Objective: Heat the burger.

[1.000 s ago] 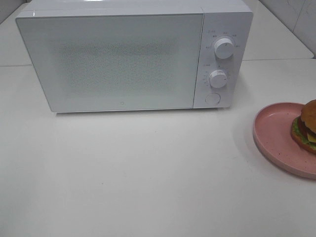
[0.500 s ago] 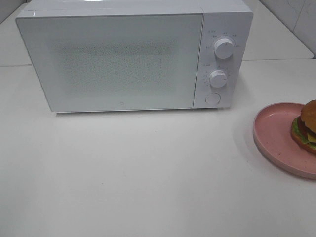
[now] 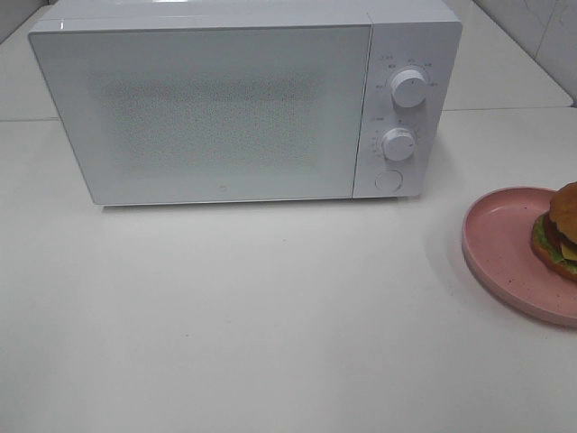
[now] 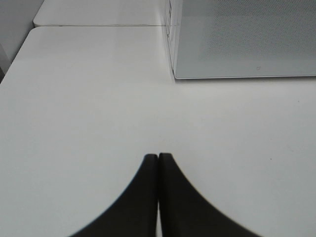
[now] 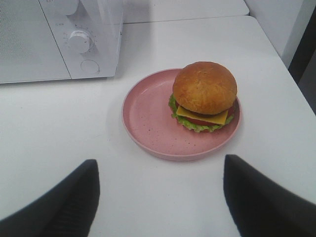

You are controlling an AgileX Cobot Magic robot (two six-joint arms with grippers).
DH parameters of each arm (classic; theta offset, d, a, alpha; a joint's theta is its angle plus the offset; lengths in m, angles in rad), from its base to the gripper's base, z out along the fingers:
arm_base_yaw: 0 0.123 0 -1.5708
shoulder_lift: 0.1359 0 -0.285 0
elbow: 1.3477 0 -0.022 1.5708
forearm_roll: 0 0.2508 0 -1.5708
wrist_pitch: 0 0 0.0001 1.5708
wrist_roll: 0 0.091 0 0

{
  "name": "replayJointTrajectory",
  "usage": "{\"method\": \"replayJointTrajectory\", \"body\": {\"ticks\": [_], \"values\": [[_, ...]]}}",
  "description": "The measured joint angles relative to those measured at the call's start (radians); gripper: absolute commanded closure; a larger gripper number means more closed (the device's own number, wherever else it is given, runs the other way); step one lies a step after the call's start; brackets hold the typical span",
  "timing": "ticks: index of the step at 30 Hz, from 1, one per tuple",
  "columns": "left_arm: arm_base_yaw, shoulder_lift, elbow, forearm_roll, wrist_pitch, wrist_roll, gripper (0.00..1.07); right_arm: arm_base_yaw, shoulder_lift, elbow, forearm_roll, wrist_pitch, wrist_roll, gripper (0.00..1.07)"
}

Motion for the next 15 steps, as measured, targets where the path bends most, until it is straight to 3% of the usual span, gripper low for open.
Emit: {"method": "replayJointTrajectory", "body": {"ticks": [15], "values": [[0.000,0.000,0.000,0.000,0.000,0.000,1.06,0.000,0.000,0.000,0.000,0.000,0.000,0.41]]}}
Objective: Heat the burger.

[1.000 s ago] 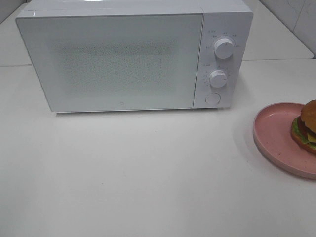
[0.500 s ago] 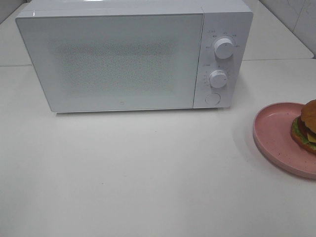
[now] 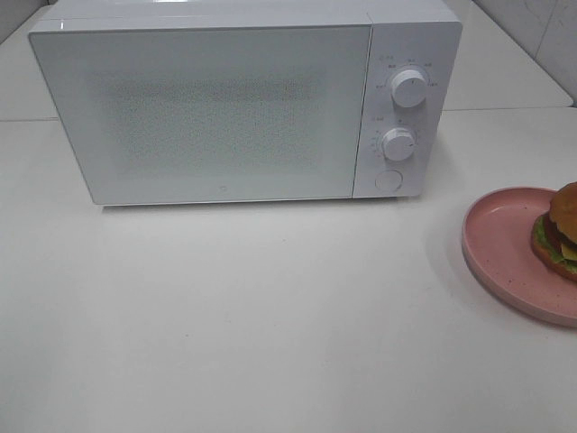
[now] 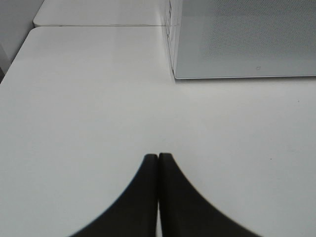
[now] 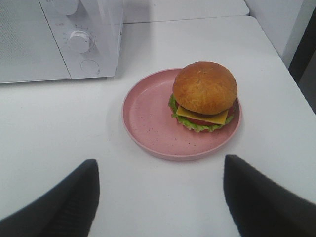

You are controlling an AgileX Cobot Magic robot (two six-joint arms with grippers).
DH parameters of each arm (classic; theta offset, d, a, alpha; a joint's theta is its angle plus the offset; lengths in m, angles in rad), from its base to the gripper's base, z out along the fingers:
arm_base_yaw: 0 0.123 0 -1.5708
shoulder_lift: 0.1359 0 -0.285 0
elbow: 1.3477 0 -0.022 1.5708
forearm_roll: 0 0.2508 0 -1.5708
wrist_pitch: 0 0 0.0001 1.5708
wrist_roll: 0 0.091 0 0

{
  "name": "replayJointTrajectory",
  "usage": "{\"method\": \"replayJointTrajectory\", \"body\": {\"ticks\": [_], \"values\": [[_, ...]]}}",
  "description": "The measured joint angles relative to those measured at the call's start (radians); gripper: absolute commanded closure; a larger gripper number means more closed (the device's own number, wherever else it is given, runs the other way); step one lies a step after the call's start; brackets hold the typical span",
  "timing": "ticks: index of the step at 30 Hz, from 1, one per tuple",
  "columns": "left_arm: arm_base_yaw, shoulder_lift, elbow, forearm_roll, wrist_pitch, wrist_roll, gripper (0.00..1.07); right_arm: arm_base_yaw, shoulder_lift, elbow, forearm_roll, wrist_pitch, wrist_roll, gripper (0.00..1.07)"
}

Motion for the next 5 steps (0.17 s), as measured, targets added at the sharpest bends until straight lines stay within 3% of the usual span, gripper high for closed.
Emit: {"method": "replayJointTrajectory", "body": {"ticks": [5], "values": [[0.000,0.000,0.000,0.000,0.000,0.001,1.06,0.000,0.000,0.000,0.000,0.000,0.000,0.41]]}}
